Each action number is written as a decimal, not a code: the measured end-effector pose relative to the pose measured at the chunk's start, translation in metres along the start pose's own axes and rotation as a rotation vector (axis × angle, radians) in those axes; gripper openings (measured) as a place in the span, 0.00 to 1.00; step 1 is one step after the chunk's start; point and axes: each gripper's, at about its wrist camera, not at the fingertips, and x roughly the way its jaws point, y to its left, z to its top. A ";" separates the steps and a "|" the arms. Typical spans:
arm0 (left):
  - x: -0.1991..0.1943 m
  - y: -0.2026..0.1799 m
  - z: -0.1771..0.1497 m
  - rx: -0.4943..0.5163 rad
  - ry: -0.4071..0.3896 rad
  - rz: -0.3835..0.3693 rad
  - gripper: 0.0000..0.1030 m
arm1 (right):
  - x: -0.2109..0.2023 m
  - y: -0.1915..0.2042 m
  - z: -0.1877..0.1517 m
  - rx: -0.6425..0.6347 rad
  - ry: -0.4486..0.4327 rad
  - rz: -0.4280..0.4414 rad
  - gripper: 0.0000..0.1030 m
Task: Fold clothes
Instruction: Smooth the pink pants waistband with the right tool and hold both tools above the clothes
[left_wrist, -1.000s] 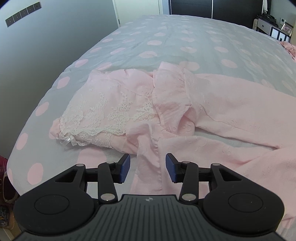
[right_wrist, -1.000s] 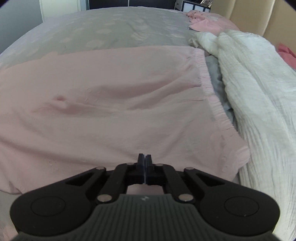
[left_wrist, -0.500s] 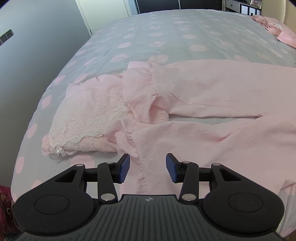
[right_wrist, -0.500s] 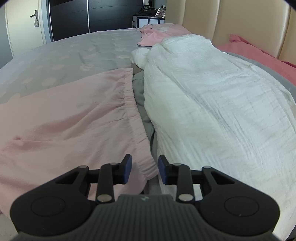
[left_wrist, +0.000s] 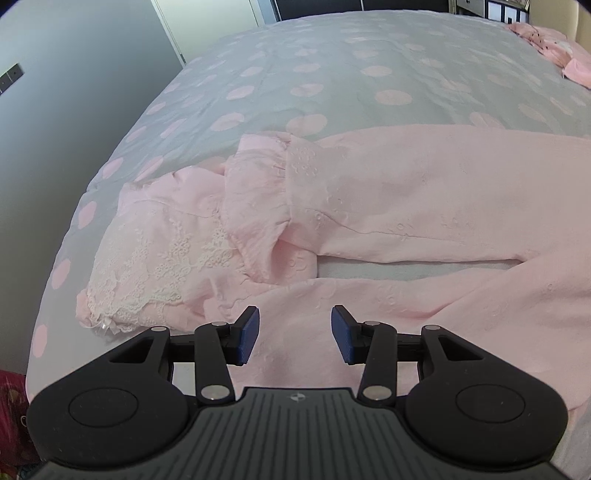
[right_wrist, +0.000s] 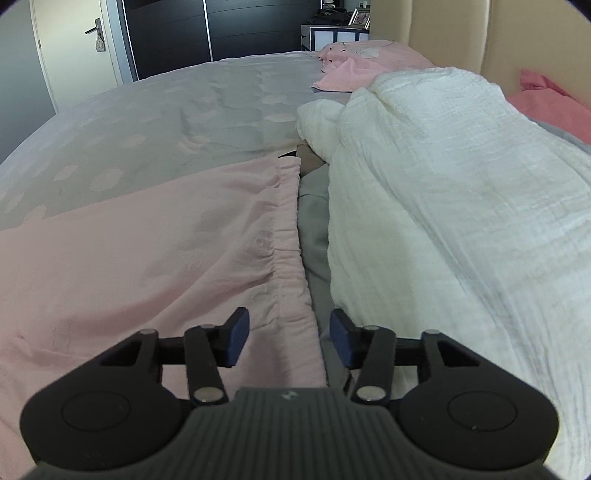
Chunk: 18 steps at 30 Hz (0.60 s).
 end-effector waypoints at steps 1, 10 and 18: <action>0.002 -0.003 0.002 0.004 0.006 0.002 0.40 | 0.005 0.001 0.002 -0.002 0.015 0.004 0.49; 0.012 -0.025 0.015 0.063 0.020 -0.013 0.40 | -0.007 0.008 0.019 0.021 -0.057 0.092 0.04; 0.005 -0.035 0.022 0.063 -0.012 -0.034 0.40 | -0.022 0.022 0.049 0.134 -0.222 0.200 0.04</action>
